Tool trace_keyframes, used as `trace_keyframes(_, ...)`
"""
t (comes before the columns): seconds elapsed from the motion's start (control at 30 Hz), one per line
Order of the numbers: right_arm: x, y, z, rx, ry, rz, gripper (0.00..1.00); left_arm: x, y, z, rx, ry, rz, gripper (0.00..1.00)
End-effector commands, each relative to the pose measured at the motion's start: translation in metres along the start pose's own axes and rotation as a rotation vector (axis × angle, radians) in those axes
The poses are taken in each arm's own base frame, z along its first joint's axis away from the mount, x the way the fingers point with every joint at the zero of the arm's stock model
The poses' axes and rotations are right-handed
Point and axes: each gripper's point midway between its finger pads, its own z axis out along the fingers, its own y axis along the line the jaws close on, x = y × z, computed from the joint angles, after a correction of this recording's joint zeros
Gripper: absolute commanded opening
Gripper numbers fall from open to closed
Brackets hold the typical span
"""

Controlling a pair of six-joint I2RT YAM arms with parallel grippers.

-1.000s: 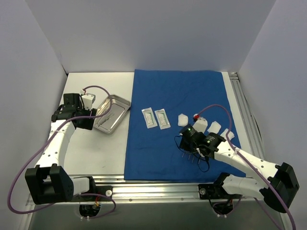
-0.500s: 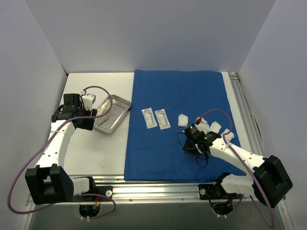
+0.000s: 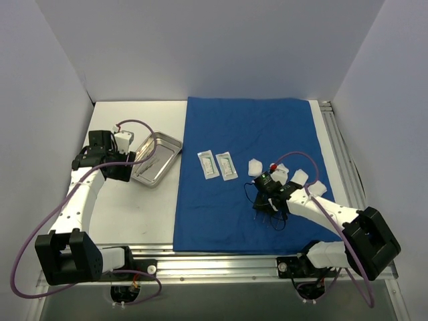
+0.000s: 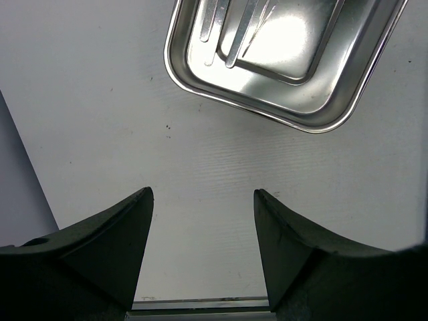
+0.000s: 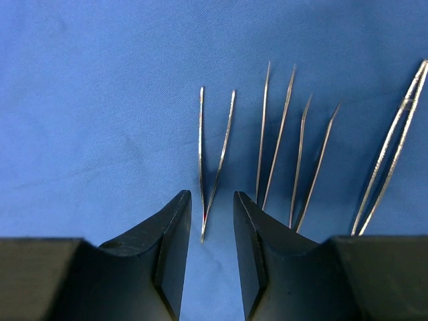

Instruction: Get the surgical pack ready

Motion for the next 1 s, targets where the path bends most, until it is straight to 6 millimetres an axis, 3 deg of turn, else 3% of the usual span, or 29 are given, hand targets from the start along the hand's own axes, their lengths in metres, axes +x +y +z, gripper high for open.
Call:
trace_keyframes(0.0,0.001,-0.013,0.008,0.054,-0.005,-0.021,0.28,-0.01,0.001,-0.006,0.007,-0.037,-0.003,0.71)
trace_keyframes(0.23,0.006,-0.017,0.019,0.071,0.007,-0.019,0.24,-0.01,0.001,-0.005,0.01,-0.035,-0.004,0.71)
trace_keyframes(0.37,0.006,-0.017,0.02,0.065,0.0,-0.011,0.12,-0.011,0.0,-0.006,0.014,-0.037,-0.003,0.71)
trace_keyframes(0.5,-0.002,-0.013,0.01,0.061,-0.021,-0.01,0.01,-0.01,0.0,-0.006,0.014,-0.037,-0.003,0.71)
trace_keyframes(0.63,-0.015,-0.007,-0.006,0.047,-0.055,-0.01,0.0,-0.01,0.0,-0.006,0.015,-0.036,-0.003,0.71)
trace_keyframes(0.77,-0.03,0.009,-0.024,0.008,-0.095,-0.015,0.0,-0.01,0.0,-0.006,0.018,-0.037,-0.004,0.71)
trace_keyframes(0.83,-0.042,0.027,-0.038,-0.034,-0.121,-0.011,0.0,-0.01,0.0,-0.006,0.016,-0.036,-0.004,0.71)
trace_keyframes(0.97,-0.073,0.089,-0.073,-0.174,-0.216,0.006,0.0,-0.011,0.0,-0.006,0.013,-0.04,-0.008,0.71)
